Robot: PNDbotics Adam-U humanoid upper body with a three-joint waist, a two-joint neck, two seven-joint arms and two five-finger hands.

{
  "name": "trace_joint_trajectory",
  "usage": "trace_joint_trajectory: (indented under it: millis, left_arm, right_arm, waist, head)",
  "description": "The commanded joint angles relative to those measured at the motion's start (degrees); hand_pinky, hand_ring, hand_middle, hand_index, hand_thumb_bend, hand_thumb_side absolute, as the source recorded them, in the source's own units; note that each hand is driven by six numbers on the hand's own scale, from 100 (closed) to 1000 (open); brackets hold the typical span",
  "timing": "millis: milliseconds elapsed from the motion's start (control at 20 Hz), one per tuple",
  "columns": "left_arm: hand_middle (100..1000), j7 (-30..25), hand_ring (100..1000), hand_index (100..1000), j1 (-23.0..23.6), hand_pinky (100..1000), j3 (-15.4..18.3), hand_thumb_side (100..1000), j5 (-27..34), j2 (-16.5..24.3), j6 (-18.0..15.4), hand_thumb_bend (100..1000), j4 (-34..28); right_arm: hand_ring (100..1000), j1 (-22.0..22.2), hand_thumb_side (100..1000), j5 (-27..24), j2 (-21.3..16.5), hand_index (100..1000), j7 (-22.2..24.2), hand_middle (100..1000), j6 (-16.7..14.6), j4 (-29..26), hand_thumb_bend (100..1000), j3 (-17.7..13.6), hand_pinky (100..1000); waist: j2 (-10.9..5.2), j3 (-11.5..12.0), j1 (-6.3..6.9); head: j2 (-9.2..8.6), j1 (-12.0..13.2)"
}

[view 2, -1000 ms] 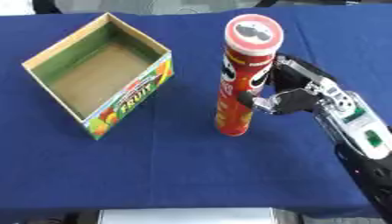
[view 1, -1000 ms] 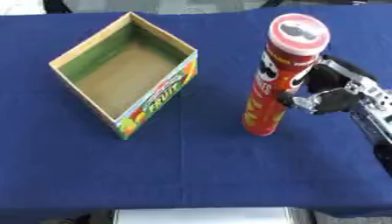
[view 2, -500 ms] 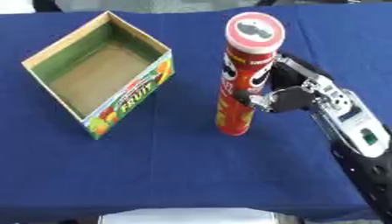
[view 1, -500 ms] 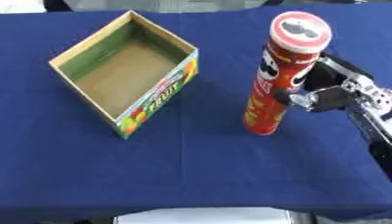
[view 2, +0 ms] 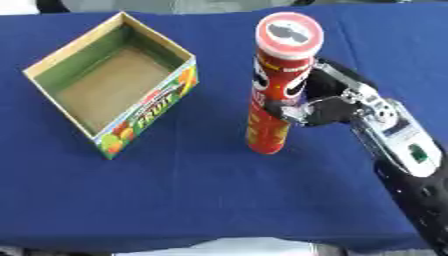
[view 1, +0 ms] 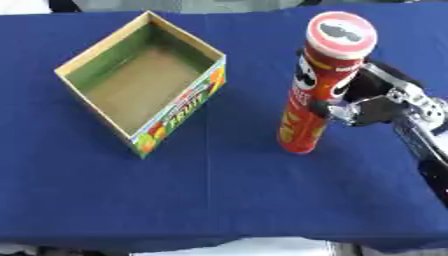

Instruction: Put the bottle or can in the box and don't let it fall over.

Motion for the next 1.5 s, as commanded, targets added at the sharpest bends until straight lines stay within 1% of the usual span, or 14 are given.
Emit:
trace_joint_trajectory:
  millis: [50, 300, 450, 850, 1200, 1500]
  left_arm:
    - [905, -0.2, 933, 913, -1.0, 756, 0.2, 998, 0.2, 1.6, -0.1, 564, -0.7]
    - [905, -0.2, 933, 913, -0.9, 756, 0.3, 998, 0.2, 1.5, -0.1, 563, -0.7]
    - [905, -0.1, 933, 912, -0.8, 756, 0.3, 997, 0.3, 1.5, -0.1, 561, -0.6]
    - [902, 0.0, 933, 912, -0.9, 756, 0.4, 996, 0.4, 1.5, -0.2, 561, -0.7]
    - [901, 0.0, 933, 911, -0.8, 756, 0.4, 996, 0.4, 1.5, -0.2, 560, -0.7]
    - [900, 0.0, 932, 911, -0.8, 756, 0.4, 996, 0.4, 1.5, -0.2, 559, -0.7]
  right_arm:
    - [982, -0.9, 105, -0.5, -0.8, 953, 0.2, 982, 0.0, -1.1, 373, -0.1, 925]
    - [982, -1.0, 116, -0.7, -0.6, 952, 0.5, 978, 0.1, -1.2, 368, 0.1, 924]
    - [979, -1.0, 135, -0.5, -0.5, 920, 0.4, 954, 0.2, -1.0, 356, 0.1, 920]
    - [985, -1.2, 162, 1.7, -0.5, 952, 0.6, 974, 1.1, -0.5, 354, 0.5, 924]
    - [977, -1.3, 172, 3.4, -0.3, 935, 0.6, 957, 1.6, -0.3, 346, 0.8, 918]
    - [974, -1.2, 190, 4.6, -0.2, 946, 0.7, 955, 2.1, 0.0, 336, 1.1, 917]
  waist:
    - [-0.77, 0.2, 0.05]
    - [-0.76, 0.2, 0.02]
    - [-0.73, 0.1, 0.01]
    - [-0.62, 0.2, 0.08]
    - [-0.51, 0.2, 0.08]
    - [-0.45, 0.2, 0.09]
  head:
    - [0.31, -0.2]
    - [0.31, -0.2]
    - [0.31, -0.2]
    - [0.31, -0.4]
    - [0.31, -0.4]
    - [0.31, -0.5]
